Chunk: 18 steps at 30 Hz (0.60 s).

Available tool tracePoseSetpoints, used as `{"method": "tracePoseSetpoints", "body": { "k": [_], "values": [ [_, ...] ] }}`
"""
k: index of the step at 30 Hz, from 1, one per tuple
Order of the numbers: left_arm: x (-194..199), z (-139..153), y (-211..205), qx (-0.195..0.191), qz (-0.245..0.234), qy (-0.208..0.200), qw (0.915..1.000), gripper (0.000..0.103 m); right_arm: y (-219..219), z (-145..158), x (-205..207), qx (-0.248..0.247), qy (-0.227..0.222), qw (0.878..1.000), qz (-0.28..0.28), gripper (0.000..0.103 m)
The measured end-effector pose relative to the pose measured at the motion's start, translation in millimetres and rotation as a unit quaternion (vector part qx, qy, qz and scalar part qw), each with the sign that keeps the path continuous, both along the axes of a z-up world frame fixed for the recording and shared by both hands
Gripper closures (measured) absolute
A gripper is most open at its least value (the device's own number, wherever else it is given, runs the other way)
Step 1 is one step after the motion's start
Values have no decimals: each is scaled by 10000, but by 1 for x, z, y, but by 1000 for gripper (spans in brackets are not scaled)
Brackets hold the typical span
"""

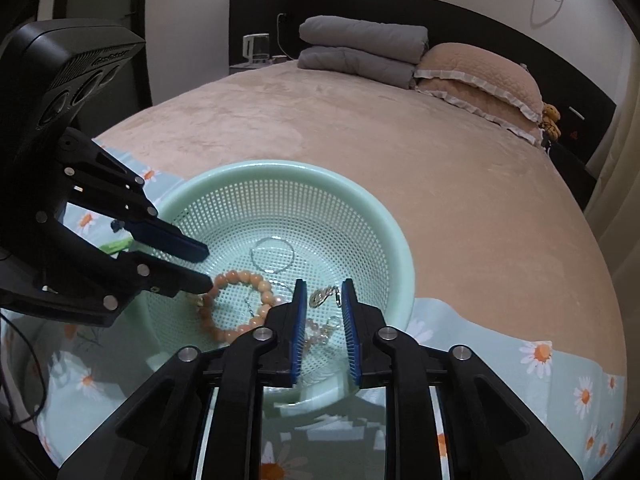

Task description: Organize jewelry

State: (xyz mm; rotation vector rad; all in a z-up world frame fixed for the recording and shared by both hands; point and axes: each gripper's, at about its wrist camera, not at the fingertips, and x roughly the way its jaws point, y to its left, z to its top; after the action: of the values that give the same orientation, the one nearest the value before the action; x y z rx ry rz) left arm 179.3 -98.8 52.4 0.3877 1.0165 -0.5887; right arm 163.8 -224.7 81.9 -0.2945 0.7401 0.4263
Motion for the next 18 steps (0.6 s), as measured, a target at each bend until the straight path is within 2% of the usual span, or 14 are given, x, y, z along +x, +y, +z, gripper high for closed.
{"method": "tracePoseSetpoints", "body": {
  "k": [1, 2, 3, 4, 6, 9, 18],
  "values": [
    [-3, 2, 1, 58, 53, -114, 9999, 58, -3, 2, -1, -61, -82, 9999, -120, 50],
    [-4, 5, 5, 47, 95, -198, 9997, 42, -8, 4, -4, -60, -186, 9995, -261, 32],
    [-8, 8, 7, 3, 116, -258, 9996, 34, -14, 8, -7, 16, -288, 9990, -347, 30],
    [-10, 12, 10, -23, 164, -315, 9994, 30, -20, 12, -10, 135, -354, 9985, -394, 30],
    [-16, 21, 17, -28, 336, -509, 9981, 17, -30, 19, -16, 362, -345, 9974, -518, 21],
    [-27, 34, 23, -49, 551, -665, 9963, 7, -41, 27, -22, 545, -267, 9958, -681, 19],
    [-93, 55, 27, 36, 814, -1061, 9910, 6, -48, 43, -66, 837, -101, 9916, -982, 16]
  ]
}}
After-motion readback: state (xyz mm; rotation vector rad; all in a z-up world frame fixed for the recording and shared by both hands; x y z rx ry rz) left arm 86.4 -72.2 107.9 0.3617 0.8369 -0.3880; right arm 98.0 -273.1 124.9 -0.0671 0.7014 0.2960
